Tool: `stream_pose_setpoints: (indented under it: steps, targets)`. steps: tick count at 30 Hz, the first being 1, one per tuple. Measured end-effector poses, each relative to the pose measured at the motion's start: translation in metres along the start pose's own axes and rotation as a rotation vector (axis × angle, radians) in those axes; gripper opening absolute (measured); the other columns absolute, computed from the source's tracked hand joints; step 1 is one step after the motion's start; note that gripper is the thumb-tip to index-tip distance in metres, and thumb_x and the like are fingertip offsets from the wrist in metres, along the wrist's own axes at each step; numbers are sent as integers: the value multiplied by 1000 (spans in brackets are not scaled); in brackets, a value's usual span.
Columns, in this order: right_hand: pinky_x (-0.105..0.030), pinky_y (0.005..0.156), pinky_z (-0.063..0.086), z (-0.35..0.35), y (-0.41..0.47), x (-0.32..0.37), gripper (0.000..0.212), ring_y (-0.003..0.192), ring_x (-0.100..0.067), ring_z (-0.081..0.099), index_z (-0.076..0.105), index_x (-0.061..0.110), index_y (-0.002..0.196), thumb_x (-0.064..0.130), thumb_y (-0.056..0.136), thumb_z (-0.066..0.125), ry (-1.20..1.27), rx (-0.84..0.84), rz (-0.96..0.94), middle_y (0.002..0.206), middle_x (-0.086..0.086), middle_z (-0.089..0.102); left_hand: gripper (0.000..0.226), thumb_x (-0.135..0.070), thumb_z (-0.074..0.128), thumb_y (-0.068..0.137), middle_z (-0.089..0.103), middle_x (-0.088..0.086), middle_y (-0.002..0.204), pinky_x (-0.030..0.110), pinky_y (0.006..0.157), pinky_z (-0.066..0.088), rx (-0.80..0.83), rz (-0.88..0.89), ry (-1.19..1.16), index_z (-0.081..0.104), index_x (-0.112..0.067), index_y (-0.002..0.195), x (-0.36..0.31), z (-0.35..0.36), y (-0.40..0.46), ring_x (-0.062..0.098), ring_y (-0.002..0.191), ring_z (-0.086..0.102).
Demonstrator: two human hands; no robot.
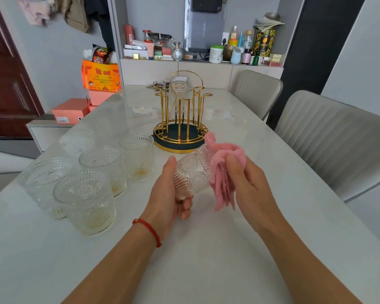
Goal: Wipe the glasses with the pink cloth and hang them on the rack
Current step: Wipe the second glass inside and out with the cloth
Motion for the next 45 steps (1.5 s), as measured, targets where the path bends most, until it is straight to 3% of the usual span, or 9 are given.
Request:
stream_pose_setpoints:
  steps: [12,15,22,25,31,36,39,42,45]
  targets:
    - [-14,65,44,16,-27,-9,35,68,3,56,58,55,83,46,69,89,-293,558,44,74,23,63,48,-63,38,101,41,-7,51,20,43,24,-20,33,389,51,-26,74,-17,-15,-3,8,41,30]
    - [-23,58,40,24,-32,-12,29,57,-3,46,59,40,65,42,78,84,-296,623,47,59,17,53,52,-63,38,100,33,-8,48,21,44,21,36,37,460,47,-25,66,-18,-15,-6,8,41,24]
    - [-8,83,42,38,-34,3,13,89,12,57,59,53,107,51,99,50,-198,639,-102,92,36,61,53,-66,40,98,29,-9,44,24,49,22,36,7,541,34,-23,67,-17,-10,-6,9,40,24]
    - [-14,68,44,39,-40,-1,60,73,-5,62,59,43,78,86,83,16,-277,617,-29,80,13,65,52,-61,37,102,34,-12,39,21,44,28,13,61,549,35,-21,70,-21,-7,-8,5,32,31]
    - [-7,56,39,42,-46,-7,98,58,4,56,63,-10,56,72,80,13,-5,645,356,72,-7,70,47,-33,38,109,45,-10,35,10,33,31,58,222,443,45,-17,66,-30,-2,-13,0,27,43]
    - [-15,40,28,43,-47,-15,104,37,-8,40,62,-7,50,81,79,15,473,499,683,45,-9,56,57,-46,42,103,42,-7,50,14,43,32,77,469,553,46,-7,62,-40,0,-11,5,44,40]
    - [-15,32,20,44,-42,-15,88,32,-8,29,55,3,62,84,80,24,752,417,814,40,-4,39,61,-52,33,96,43,19,70,43,54,35,93,544,576,47,5,79,-45,0,-12,32,63,44]
    - [-23,39,35,34,-39,-18,96,37,-19,45,58,2,57,87,73,16,385,500,619,36,-5,44,46,-52,40,86,48,14,77,37,54,34,106,609,610,55,-8,88,-48,7,-19,33,69,43]
    - [-31,56,58,28,-34,4,81,63,-13,67,63,26,61,88,77,14,-114,510,129,55,12,62,37,-45,51,75,47,10,72,20,49,26,146,217,454,64,-16,94,-30,-3,-4,20,57,37]
Point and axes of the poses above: each hand's wrist, its own y-axis towards the middle knuckle, its own z-axis out of the palm, x = y × z, the point moved 6 cm from there along y, towards the middle knuckle
